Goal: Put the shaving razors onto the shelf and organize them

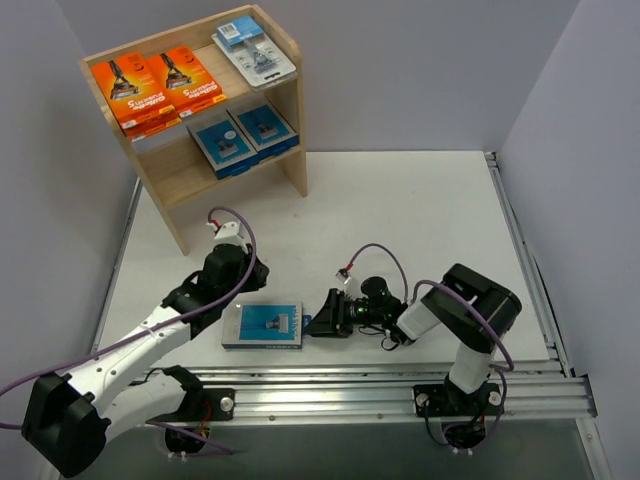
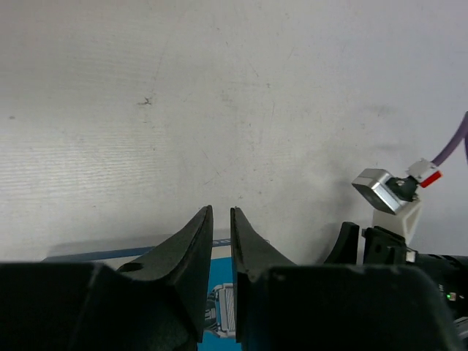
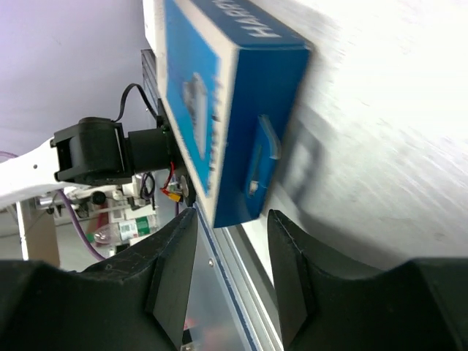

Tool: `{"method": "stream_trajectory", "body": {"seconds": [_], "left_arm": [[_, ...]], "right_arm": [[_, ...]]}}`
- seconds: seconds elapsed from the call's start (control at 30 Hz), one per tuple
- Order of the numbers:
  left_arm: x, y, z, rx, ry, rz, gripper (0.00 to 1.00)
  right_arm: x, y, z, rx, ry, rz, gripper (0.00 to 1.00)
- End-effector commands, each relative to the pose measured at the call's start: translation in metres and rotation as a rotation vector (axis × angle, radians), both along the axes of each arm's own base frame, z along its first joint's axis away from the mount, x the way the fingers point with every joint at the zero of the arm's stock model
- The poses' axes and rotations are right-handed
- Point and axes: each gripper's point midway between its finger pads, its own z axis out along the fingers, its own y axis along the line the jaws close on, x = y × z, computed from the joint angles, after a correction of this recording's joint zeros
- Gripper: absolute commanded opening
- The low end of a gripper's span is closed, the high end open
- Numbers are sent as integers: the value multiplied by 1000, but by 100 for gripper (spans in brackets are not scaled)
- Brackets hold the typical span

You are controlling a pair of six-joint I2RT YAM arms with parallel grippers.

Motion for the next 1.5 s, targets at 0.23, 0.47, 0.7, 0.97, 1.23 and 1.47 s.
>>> {"method": "stream_trajectory", "body": {"seconds": [0.23,0.47,0.7,0.97,1.23,1.47], "left_arm": [[-29,27,40,-37,-30,37,32],[-35,36,67,-26,-71,34,36],[-40,37,70,-37,-71,29,38],[-45,42,76,-46,-88,33,39],[-50,52,83,-58,-113,67,41],[-55,56,85,-63,-115,74,43]], "right_arm": [[10,-2,0,84,9,-98,38],[20,-10,-17,-6,7,-143,34],[36,-6,-22,-42,-1,-161,29],[44,10,-19,-35,-8,-144,27],[43,21,-11,16,-16,-132,26],[36,33,-2,105,7,-113,22]]}}
